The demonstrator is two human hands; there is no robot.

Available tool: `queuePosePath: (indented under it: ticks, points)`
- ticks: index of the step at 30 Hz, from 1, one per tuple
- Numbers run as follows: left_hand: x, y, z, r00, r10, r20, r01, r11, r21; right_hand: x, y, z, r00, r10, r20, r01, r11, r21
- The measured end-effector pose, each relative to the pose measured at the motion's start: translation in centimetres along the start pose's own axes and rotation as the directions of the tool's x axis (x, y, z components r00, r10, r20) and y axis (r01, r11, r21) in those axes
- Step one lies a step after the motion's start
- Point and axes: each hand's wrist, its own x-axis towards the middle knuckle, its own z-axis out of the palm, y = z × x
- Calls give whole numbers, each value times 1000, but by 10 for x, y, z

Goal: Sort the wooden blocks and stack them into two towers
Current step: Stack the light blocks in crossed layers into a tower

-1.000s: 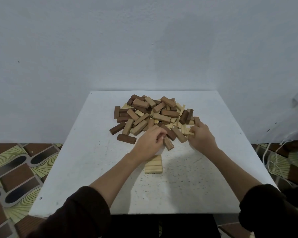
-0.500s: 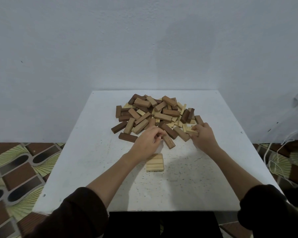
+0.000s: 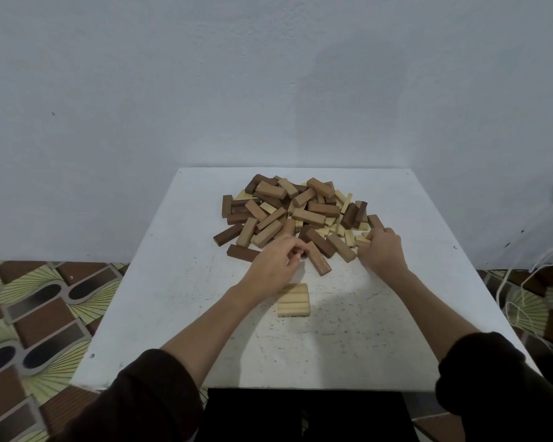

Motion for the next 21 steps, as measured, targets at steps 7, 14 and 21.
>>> queuePosePath:
  ticks: [7, 14, 21]
  points:
    - [-1, 4, 0, 999, -12, -50, 7, 996, -83, -7, -4, -2, 995, 23, -95, -5, 983, 183]
    - [8, 9, 5, 942, -335, -8, 294, 839, -458, -41, -52, -11, 993, -67, -95, 100, 907, 409]
    - [-7, -9, -16, 907, -417, 51, 312, 589, -746, -77, -110, 18, 972, -227, 65, 176, 880, 441]
